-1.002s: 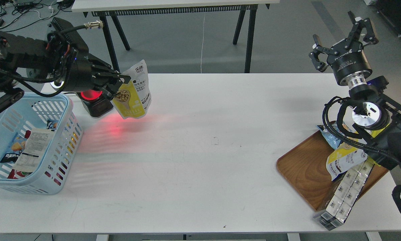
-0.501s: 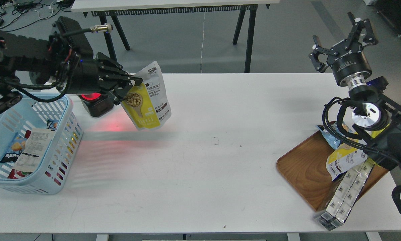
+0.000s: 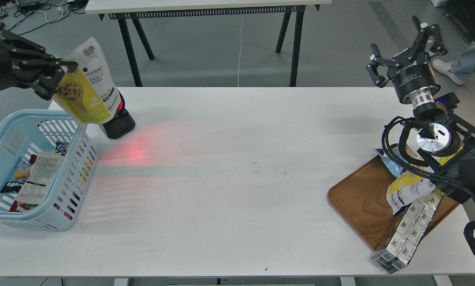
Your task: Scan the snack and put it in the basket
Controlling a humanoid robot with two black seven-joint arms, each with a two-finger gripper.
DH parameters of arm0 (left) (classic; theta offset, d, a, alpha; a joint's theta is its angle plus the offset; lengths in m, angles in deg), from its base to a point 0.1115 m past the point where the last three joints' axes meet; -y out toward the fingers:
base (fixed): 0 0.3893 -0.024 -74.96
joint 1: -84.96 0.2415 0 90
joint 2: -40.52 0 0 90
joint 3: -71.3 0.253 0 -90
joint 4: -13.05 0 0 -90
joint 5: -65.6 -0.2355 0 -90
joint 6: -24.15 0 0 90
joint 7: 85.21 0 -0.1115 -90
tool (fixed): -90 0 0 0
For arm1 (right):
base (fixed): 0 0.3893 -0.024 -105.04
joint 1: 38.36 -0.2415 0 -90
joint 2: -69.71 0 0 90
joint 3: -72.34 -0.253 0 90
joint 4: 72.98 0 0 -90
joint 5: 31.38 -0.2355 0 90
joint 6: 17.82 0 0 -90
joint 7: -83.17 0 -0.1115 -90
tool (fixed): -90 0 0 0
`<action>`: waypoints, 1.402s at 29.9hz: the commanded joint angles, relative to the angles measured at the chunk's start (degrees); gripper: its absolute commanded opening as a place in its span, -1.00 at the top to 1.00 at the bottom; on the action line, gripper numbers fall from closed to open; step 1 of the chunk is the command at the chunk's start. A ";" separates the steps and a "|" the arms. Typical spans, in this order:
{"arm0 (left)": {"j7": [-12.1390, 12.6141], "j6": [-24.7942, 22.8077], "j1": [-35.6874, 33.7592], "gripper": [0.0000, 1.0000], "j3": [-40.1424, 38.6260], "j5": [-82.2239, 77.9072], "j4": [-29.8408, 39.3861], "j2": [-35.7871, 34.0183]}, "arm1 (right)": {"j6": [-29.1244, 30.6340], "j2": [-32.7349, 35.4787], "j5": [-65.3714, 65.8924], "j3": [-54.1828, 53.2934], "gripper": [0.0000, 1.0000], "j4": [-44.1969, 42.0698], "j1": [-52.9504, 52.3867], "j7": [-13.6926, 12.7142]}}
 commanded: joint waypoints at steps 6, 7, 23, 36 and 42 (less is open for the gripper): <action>0.00 0.00 0.60 1.00 3.83 3.63 -0.72 -8.12 | 0.00 -0.04 -0.08 -0.16 -0.98 0.02 0.00 0.00; 0.00 0.00 0.60 1.00 4.80 4.07 -0.72 -8.74 | 0.00 -0.12 -0.08 -0.16 -0.98 0.02 0.00 0.00; 0.00 0.05 0.77 1.00 15.26 5.31 -2.04 -8.57 | 0.00 -0.04 -0.08 -0.16 -0.98 0.02 0.00 0.00; 0.00 0.05 0.78 0.47 15.44 17.14 -2.74 -6.03 | 0.00 -0.04 0.01 -0.07 -0.98 0.02 -0.09 0.00; 0.00 0.00 0.16 -0.83 15.00 40.00 -4.85 -5.67 | 0.00 0.32 0.01 -0.07 -0.98 0.19 -0.09 0.00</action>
